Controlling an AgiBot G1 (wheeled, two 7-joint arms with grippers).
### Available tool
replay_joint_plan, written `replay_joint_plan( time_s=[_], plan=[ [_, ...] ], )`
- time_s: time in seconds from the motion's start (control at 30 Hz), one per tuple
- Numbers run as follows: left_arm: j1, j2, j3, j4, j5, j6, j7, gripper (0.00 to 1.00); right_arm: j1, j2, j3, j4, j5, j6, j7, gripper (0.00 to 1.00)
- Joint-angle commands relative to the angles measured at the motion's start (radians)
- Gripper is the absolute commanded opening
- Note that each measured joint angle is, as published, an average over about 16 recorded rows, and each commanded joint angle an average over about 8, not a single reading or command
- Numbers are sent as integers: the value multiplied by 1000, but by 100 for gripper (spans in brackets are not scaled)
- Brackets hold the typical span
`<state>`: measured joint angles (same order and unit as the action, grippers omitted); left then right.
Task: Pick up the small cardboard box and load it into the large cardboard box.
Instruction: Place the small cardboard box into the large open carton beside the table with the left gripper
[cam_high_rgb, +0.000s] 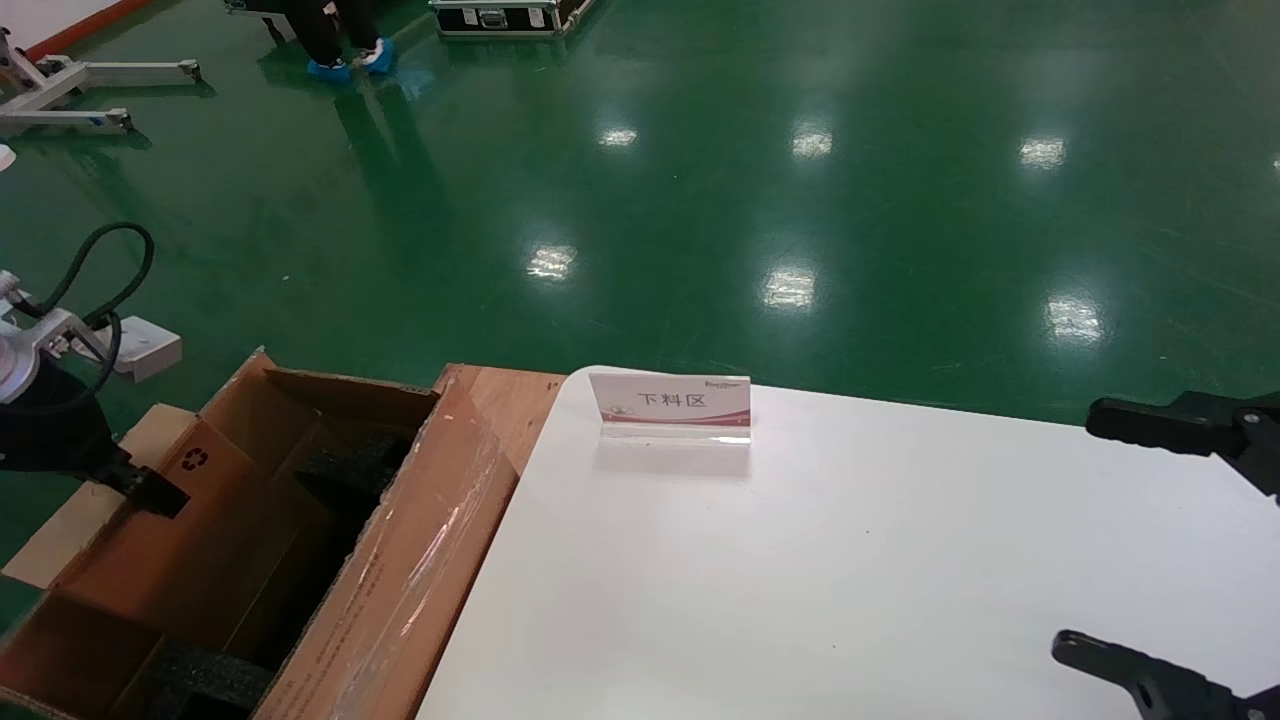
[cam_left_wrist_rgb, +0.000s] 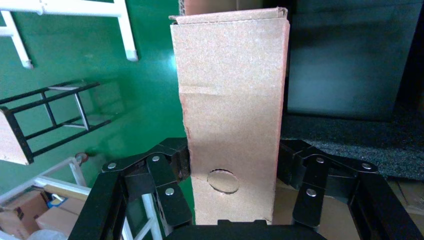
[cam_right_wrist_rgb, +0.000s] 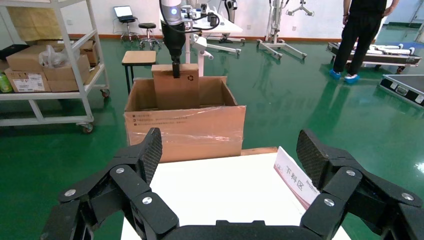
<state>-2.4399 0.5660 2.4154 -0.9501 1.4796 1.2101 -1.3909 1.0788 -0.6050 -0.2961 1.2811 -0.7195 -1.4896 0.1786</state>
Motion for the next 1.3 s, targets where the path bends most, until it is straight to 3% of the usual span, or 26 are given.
replay_joint_plan(
  time_s=[0.03, 0.37, 0.4, 0.63, 0.67, 1.3],
  plan=[
    [13, 1, 1, 3, -3, -4, -3, 0, 0, 0, 0, 0, 0, 0, 0, 100],
    [76, 12, 2, 41, -32, -23, 0, 0, 0, 0, -1, 0, 0, 0, 0, 100],
    [81, 13, 1, 45, -35, -23, 1, 5, 0, 0, -1, 0, 0, 0, 0, 100],
    [101, 20, -1, 67, -50, -25, 9, 92, 0, 0, -1, 0, 1, 1, -1, 100],
    [102, 21, -1, 68, -51, -26, 10, 100, 0, 0, -1, 0, 1, 1, -1, 100],
    [97, 19, 0, 63, -46, -21, 8, 100, 0, 0, -1, 0, 1, 1, 0, 100]
  ],
)
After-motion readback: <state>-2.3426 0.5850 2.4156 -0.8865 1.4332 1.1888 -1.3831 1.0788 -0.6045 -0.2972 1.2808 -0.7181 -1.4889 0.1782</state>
